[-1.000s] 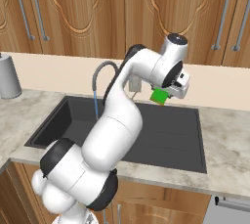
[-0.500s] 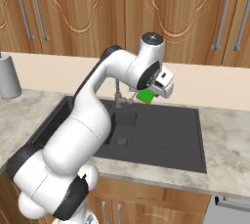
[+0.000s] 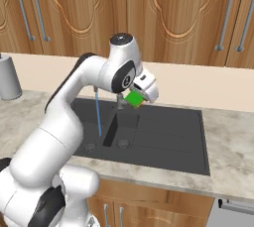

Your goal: Soak the sponge with water for a few seconds and then drop it inside the sink.

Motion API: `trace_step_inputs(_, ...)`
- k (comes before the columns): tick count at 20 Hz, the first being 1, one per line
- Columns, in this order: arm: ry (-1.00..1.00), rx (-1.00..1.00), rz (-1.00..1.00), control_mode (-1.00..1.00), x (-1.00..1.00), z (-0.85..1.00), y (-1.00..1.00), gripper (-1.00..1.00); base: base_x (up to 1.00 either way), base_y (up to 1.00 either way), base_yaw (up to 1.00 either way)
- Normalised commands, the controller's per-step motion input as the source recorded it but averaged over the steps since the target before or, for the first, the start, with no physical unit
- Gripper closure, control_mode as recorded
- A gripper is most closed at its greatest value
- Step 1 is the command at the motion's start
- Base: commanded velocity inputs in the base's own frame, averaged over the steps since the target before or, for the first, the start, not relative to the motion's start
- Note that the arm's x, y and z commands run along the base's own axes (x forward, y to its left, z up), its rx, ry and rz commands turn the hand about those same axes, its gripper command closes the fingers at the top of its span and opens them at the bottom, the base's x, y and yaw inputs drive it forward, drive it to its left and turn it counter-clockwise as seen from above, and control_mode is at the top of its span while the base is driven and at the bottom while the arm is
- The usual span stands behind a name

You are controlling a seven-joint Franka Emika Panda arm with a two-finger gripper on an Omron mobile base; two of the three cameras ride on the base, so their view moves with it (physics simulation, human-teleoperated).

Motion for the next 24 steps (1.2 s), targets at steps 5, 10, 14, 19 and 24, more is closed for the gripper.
trace_step_inputs(5, -0.03, -0.02, -0.25, -1.0, -0.38, 0.0, 0.35, 1.0, 0.0, 0.0, 0.0)
trace_step_inputs(10, -0.07, -0.04, -0.27, -1.0, -0.16, 0.06, 0.63, 1.0, 0.0, 0.0, 0.0)
trace_step_inputs(14, -0.1, -0.03, -0.28, -1.0, -0.02, 0.02, 0.56, 1.0, 0.0, 0.0, 0.0)
trace_step_inputs(19, -0.11, -0.01, -0.29, -1.0, -0.18, 0.0, 0.38, 1.0, 0.0, 0.0, 0.0)
trace_step_inputs(24, -0.08, 0.0, -0.26, -1.0, -0.35, 0.0, 0.28, 1.0, 0.0, 0.0, 0.0)
